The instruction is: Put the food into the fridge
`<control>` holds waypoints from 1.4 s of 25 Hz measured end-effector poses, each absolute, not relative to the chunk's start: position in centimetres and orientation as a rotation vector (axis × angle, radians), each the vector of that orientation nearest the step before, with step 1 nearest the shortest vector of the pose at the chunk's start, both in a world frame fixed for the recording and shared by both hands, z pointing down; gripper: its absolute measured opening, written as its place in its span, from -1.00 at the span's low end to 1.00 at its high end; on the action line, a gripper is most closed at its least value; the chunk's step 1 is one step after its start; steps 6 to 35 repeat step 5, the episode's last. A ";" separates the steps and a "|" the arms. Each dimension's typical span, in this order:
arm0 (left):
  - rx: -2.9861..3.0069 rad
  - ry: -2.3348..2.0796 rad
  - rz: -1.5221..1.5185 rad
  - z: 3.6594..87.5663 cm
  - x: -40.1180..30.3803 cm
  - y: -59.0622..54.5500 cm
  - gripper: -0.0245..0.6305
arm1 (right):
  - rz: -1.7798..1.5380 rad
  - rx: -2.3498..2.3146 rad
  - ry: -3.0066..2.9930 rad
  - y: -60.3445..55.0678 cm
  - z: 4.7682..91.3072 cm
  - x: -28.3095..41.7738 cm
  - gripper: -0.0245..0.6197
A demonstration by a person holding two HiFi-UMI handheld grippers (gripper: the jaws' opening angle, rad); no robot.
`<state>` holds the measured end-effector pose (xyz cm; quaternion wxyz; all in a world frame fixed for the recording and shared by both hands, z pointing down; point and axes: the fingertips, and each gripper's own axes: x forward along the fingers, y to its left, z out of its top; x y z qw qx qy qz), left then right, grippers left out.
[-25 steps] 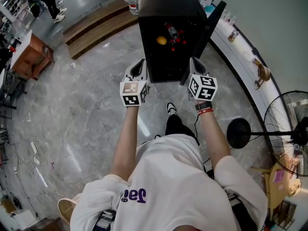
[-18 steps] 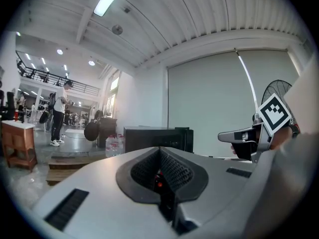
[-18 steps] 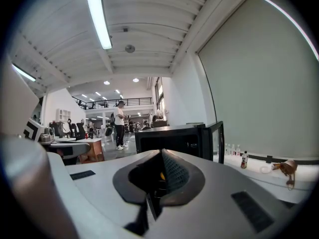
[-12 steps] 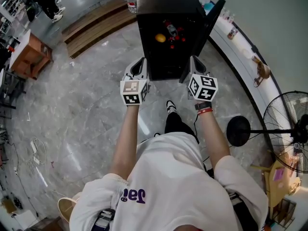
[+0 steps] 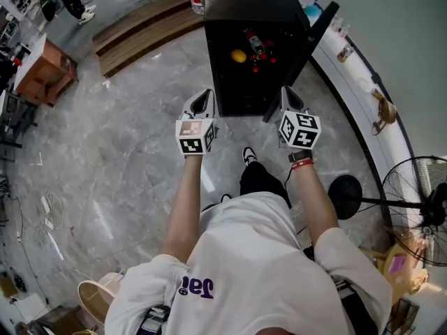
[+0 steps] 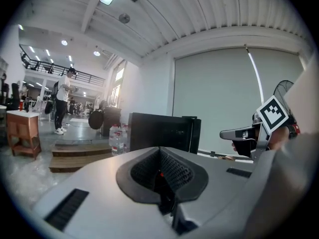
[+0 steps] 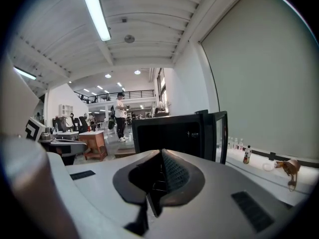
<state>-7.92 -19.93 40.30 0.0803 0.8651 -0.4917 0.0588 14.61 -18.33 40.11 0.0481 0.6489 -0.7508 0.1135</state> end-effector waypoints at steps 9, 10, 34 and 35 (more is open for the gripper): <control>2.476 -1.496 0.219 44.7 -11.1 -23.4 -0.87 | 0.373 1.945 -2.283 -24.0 41.7 14.4 -0.88; 2.476 -1.496 0.219 44.7 -11.1 -23.4 -0.87 | 0.373 1.945 -2.283 -24.0 41.7 14.4 -0.88; 2.476 -1.496 0.219 44.7 -11.1 -23.4 -0.87 | 0.373 1.945 -2.283 -24.0 41.7 14.4 -0.88; 2.476 -1.496 0.219 44.7 -11.1 -23.4 -0.87 | 0.373 1.945 -2.283 -24.0 41.7 14.4 -0.88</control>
